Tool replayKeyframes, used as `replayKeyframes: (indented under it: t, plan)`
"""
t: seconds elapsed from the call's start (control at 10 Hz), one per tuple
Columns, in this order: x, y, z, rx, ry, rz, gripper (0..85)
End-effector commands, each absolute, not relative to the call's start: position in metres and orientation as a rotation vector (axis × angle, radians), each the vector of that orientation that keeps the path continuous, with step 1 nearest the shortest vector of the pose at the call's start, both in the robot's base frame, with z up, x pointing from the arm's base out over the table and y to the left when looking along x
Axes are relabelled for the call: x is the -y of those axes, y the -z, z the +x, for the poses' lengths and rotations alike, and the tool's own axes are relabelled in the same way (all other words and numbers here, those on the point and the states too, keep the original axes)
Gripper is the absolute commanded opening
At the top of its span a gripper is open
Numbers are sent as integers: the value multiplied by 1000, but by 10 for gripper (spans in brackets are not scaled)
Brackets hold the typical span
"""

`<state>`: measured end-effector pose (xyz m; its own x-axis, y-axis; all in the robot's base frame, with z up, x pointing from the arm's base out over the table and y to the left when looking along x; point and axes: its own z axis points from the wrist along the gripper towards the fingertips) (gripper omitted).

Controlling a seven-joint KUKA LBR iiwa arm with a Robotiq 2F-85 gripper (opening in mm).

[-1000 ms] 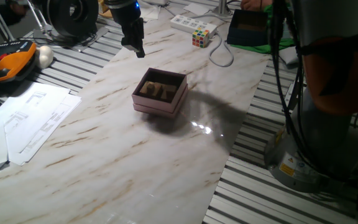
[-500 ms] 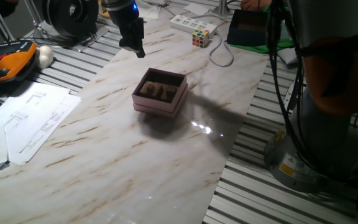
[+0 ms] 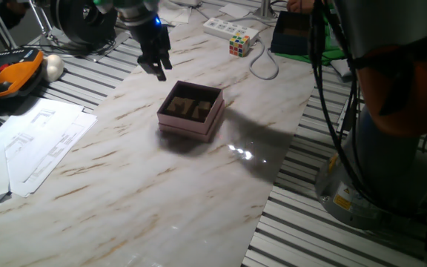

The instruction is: Take everything out of the gift box

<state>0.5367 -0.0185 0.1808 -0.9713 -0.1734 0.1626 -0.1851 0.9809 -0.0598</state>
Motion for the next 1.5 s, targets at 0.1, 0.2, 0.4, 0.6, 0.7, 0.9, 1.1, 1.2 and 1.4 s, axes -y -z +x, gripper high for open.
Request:
replayKeyframes:
  t: [0.1,0.2,0.4,0.6,0.7,0.9,1.1,1.2,1.4]
  plan:
    - [19,-133,529,2995,-115,292,510]
    - [17,-128,523,3004,-124,302,510]
    - [14,-117,514,3011,-129,325,510]
    - [14,-98,507,3044,-117,336,510]
    - [13,-94,507,3050,-114,340,510]
    - [14,-92,508,3043,-112,343,510]
    - [18,-90,506,3045,-110,372,510]
    - [19,-90,505,3043,-107,393,510]
    - [19,-90,504,3041,-114,453,170]
